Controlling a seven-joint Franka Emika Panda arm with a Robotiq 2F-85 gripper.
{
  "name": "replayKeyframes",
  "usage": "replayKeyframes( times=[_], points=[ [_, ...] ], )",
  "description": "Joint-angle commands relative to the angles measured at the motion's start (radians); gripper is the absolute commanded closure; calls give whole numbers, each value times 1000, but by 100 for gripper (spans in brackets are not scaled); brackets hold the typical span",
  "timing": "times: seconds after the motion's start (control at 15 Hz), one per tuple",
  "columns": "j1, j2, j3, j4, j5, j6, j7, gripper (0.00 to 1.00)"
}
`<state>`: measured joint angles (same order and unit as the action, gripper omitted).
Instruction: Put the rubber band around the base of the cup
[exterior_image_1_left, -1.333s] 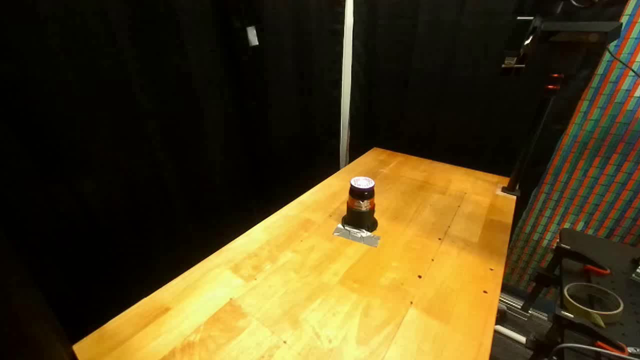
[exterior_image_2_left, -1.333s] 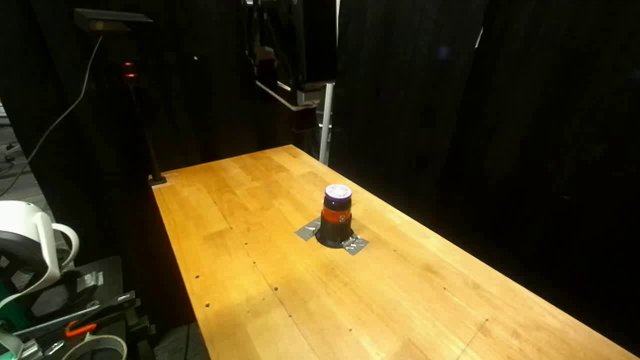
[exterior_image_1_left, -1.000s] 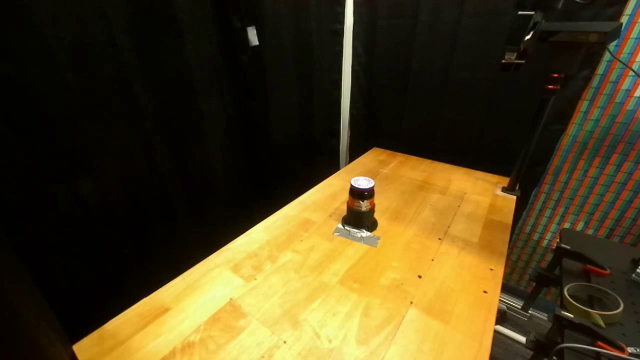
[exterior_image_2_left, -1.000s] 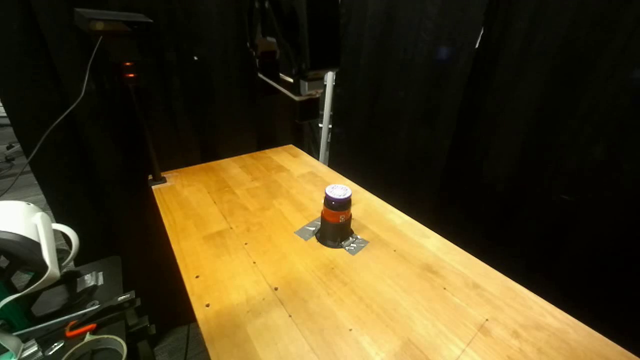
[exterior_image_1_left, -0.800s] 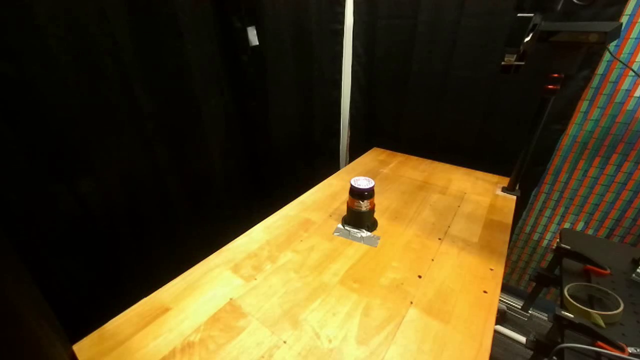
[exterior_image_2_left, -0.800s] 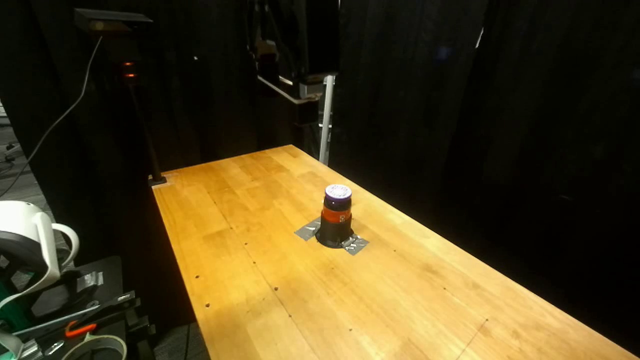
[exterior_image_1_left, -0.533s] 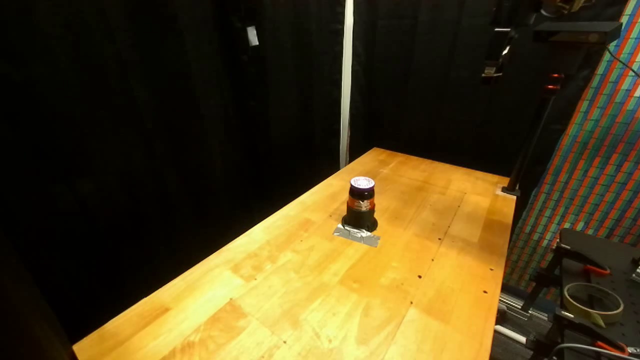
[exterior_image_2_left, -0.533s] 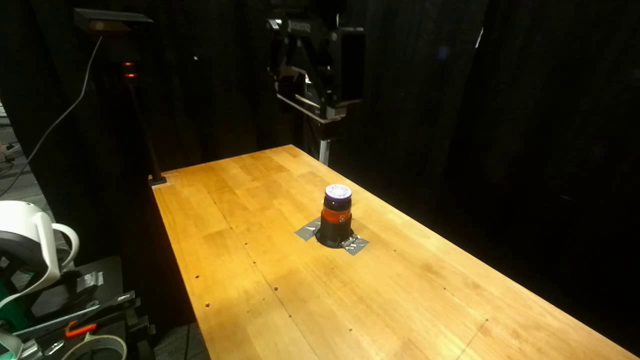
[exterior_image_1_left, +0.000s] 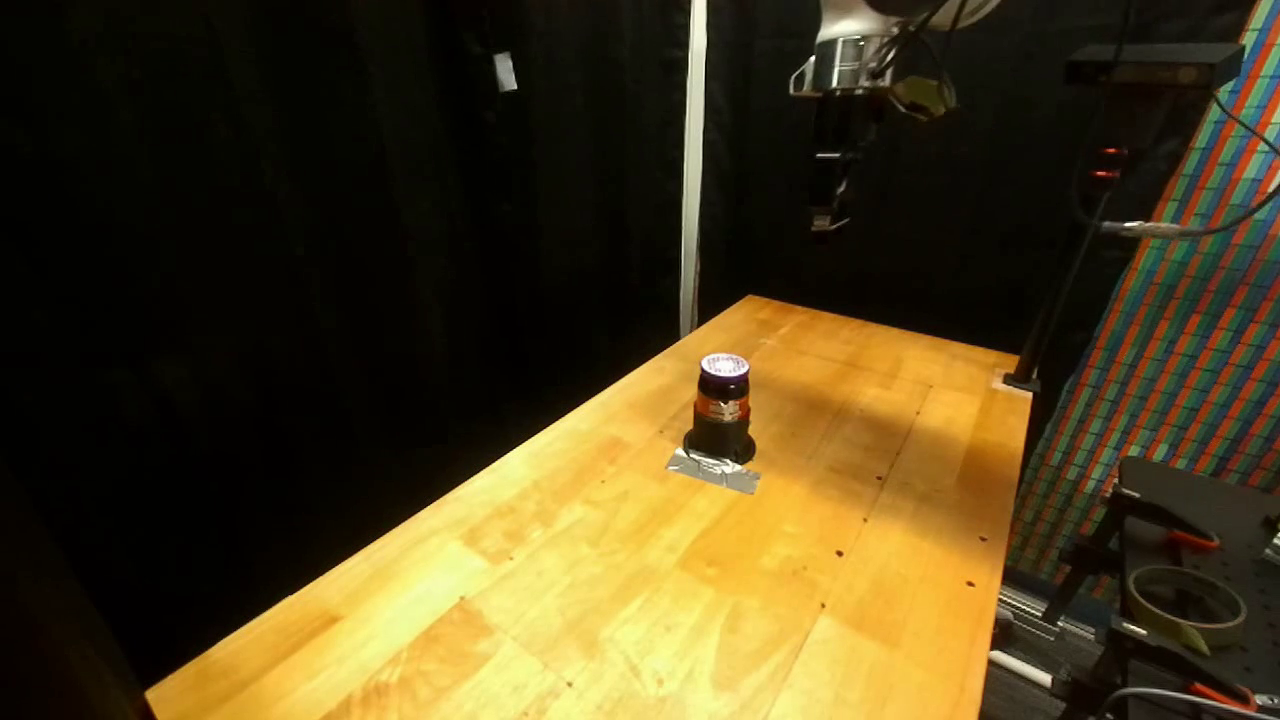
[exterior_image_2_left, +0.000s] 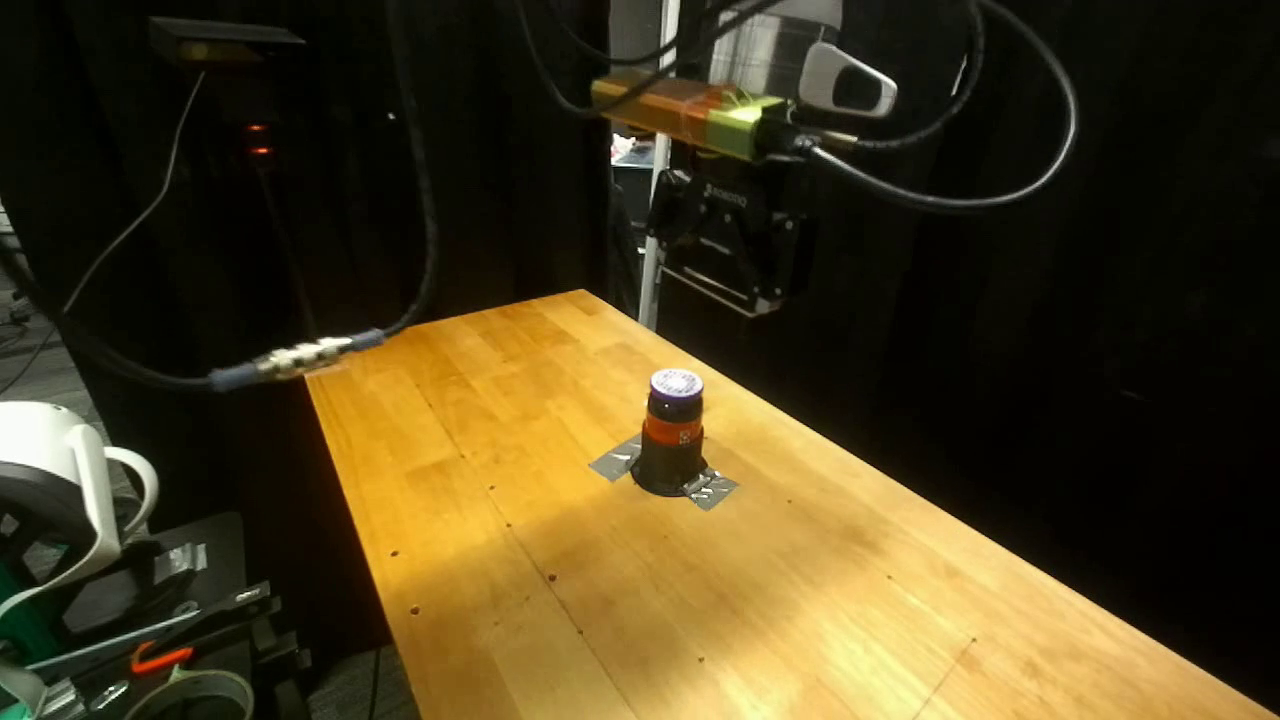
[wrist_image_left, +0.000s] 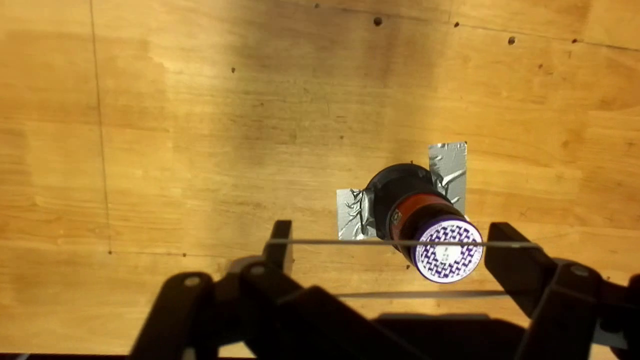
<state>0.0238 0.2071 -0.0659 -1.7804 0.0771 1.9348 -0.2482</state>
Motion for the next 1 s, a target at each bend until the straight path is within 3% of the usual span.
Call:
replayKeyframes(
  times=[0.0,0.4,0.93],
  points=[
    [-17,238,52,250,15,1,14,0],
    [-30,495,112,496,29,1,23,0],
    [-13,649,159,642,32,7,48,0]
  ],
)
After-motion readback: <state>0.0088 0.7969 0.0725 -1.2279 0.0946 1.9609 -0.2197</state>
